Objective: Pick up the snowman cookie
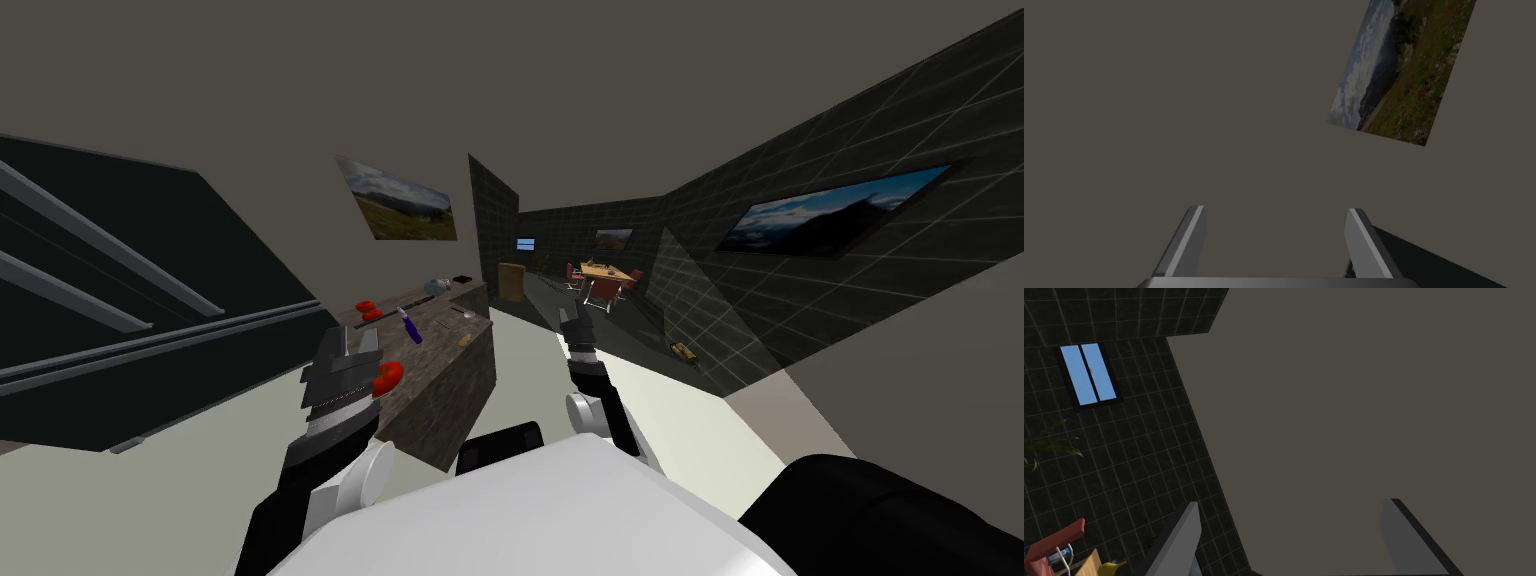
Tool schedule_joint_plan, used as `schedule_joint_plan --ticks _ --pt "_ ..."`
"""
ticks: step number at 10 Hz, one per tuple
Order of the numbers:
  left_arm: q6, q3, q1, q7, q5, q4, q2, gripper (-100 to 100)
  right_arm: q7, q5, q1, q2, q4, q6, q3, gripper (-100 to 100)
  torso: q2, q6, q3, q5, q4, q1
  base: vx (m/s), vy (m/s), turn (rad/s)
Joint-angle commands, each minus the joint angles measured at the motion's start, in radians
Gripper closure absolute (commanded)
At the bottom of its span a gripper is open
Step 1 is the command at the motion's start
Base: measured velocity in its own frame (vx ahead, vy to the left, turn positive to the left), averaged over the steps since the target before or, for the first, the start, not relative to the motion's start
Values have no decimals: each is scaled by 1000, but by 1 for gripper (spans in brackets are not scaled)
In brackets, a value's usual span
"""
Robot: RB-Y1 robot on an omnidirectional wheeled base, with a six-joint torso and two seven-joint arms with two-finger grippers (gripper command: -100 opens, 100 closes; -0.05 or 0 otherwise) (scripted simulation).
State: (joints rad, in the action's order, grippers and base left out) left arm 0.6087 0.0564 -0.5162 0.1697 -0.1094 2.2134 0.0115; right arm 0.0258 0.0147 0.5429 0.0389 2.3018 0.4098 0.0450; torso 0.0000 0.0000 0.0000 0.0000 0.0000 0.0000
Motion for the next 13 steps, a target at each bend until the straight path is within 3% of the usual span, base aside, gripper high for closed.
schedule_joint_plan --ticks 1,4,7,13 --pt "-24 4 5 -8 -6 -1 -40 -100 0 0 0 0 0 0 0 0 0 0 0 0 0 0 8 -19 31" --pt "-110 23 27 -40 -28 -4 -116 -100 0 0 0 0 0 0 0 0 -1 0 -1 -1 0 -5 19 -80 71" --pt "-165 33 37 -55 -38 -4 -138 -100 0 0 0 0 0 0 0 0 -1 0 -1 -1 0 -4 14 -62 41" --pt "-333 69 74 -114 -78 -4 -194 -100 0 0 0 0 0 0 0 0 -1 0 -1 -1 0 -7 9 -80 73"
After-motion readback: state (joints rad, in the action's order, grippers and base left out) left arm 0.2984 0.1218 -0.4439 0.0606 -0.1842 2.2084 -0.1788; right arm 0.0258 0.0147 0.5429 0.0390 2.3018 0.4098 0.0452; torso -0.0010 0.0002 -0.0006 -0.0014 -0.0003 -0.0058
